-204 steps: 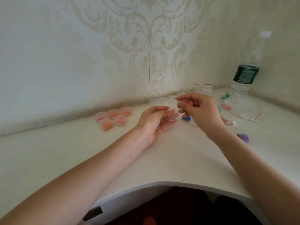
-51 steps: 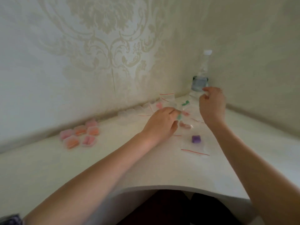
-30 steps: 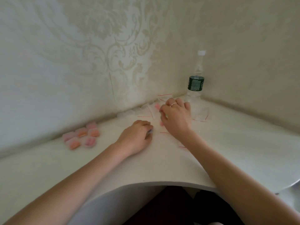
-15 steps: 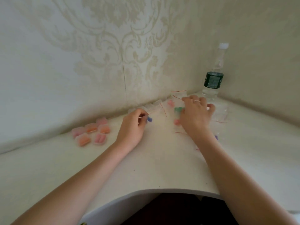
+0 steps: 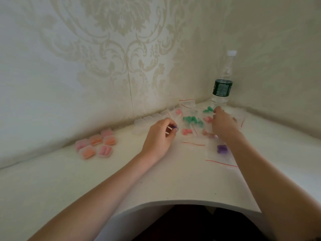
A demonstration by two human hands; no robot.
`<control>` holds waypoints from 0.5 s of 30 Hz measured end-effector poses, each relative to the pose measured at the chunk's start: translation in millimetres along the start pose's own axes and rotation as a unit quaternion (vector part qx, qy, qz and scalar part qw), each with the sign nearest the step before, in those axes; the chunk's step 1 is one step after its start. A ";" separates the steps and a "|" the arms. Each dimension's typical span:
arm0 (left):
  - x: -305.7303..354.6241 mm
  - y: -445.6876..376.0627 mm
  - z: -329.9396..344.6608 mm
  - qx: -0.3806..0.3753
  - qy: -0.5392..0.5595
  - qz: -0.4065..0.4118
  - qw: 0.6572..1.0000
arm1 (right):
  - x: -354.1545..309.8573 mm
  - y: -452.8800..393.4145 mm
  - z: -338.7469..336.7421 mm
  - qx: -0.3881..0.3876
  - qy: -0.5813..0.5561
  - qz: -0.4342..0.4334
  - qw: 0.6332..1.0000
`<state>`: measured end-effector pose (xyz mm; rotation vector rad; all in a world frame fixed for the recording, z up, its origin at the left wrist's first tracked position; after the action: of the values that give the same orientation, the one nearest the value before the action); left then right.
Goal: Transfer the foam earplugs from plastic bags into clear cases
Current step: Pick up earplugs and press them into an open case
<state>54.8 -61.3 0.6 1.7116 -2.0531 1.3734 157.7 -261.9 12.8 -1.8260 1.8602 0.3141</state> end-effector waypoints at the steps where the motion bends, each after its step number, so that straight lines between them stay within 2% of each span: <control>1: 2.6 -1.8 3.0 0.004 0.011 -0.005 1.000 | 3.8 -2.0 7.8 -0.022 0.008 0.002 1.000; 2: 5.6 -3.4 6.1 0.011 0.028 -0.013 0.999 | 6.1 -3.6 11.9 -0.009 0.000 -0.010 1.000; 3: 8.2 -4.4 9.1 0.018 0.046 -0.024 0.998 | 6.8 -3.2 11.6 0.037 -0.018 -0.037 0.998; 6: 9.3 -6.0 14.4 0.026 0.095 -0.072 0.992 | -10.9 11.0 -10.9 0.207 -0.104 -0.134 0.964; 7: 6.4 -6.9 15.1 0.019 0.118 -0.094 0.988 | -21.3 15.5 -18.0 0.212 -0.150 -0.154 0.953; 8: 4.3 -7.4 14.0 0.010 0.145 -0.117 0.982 | -33.6 20.6 -21.6 0.175 -0.200 -0.165 0.950; 10: 0.5 -8.9 8.7 0.001 0.200 -0.159 0.967 | -61.6 34.3 -17.0 0.004 -0.267 -0.184 0.946; 12: -3.1 -9.8 1.3 -0.004 0.260 -0.210 0.943 | -82.6 49.0 -1.9 -0.144 -0.253 -0.212 0.933; 13: -5.1 -9.0 -2.6 -0.004 0.294 -0.243 0.924 | -88.9 53.9 5.9 -0.175 -0.240 -0.221 0.929; 15: -10.6 -5.8 -11.8 0.002 0.349 -0.299 0.888 | -95.8 56.6 14.3 -0.171 -0.261 -0.208 0.927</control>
<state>58.3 -45.1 4.1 1.3680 -1.0234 1.4566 101.6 -168.3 38.6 -2.0433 1.0716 0.9102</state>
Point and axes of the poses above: each hand's wrist, its own y-axis away from the middle knuckle, its own z-axis out of the palm, x = y × z, the point moved 3 cm from there along -y, towards the middle knuckle, and after that the axes turned 9 degrees about -y, right-handed, at the moved point
